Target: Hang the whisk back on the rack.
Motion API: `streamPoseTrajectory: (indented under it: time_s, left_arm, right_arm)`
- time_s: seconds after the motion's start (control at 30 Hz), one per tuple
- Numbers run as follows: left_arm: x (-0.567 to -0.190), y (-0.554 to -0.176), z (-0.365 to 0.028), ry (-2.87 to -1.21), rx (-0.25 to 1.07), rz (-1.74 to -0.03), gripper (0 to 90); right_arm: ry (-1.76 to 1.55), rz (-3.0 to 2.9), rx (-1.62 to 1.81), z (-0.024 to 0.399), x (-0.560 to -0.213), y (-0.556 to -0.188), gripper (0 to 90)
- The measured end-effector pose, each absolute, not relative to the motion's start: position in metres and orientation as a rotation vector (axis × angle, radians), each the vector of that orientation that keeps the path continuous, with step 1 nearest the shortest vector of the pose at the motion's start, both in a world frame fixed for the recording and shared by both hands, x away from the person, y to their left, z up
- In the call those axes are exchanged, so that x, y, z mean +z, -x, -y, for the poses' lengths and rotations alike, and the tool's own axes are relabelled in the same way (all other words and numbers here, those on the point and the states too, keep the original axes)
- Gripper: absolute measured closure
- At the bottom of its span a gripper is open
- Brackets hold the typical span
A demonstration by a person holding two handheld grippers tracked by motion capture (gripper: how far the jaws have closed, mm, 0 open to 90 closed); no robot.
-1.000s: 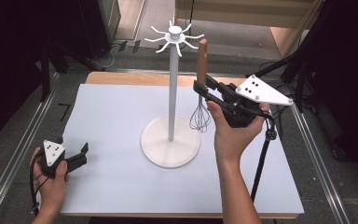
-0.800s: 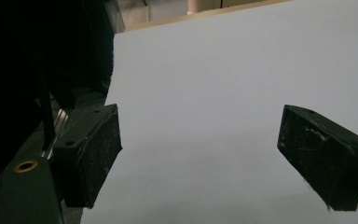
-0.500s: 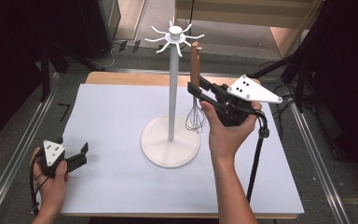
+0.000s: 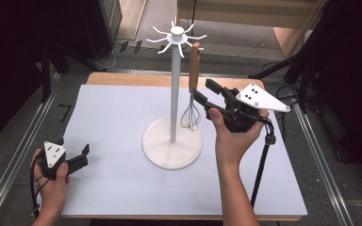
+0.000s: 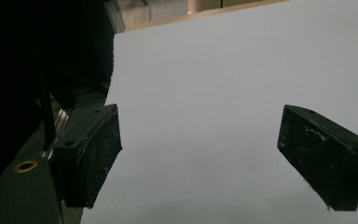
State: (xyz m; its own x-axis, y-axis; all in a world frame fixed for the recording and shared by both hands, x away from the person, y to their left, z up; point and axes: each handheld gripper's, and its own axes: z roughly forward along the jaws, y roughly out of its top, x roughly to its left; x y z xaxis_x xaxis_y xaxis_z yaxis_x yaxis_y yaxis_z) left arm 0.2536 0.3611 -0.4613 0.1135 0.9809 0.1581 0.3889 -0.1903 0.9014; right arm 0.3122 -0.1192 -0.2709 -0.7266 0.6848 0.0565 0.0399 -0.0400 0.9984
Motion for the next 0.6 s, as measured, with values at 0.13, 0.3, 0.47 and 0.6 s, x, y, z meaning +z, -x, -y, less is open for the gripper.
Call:
streamPoseTrajectory:
  time_s: [0.13,0.3,0.47,0.6]
  left_arm:
    - [-0.461,-0.253,-0.361,-1.684,1.057,-1.35,14.2]
    - [-0.461,-0.253,-0.361,-1.684,1.059,-1.35,14.2]
    - [-0.461,-0.253,-0.361,-1.683,1.056,-1.352,14.2]
    - [-0.461,-0.253,-0.361,-1.684,1.06,-1.349,14.2]
  right_arm:
    - [-0.797,-1.759,1.779,0.128,-0.276,-0.31,41.5]
    - [-0.839,-1.73,1.733,0.142,-0.284,-0.307,30.8]
    - [-0.847,-1.756,1.7,0.152,-0.293,-0.305,22.5]
    - [-0.868,-1.761,1.695,0.16,-0.301,-0.305,13.6]
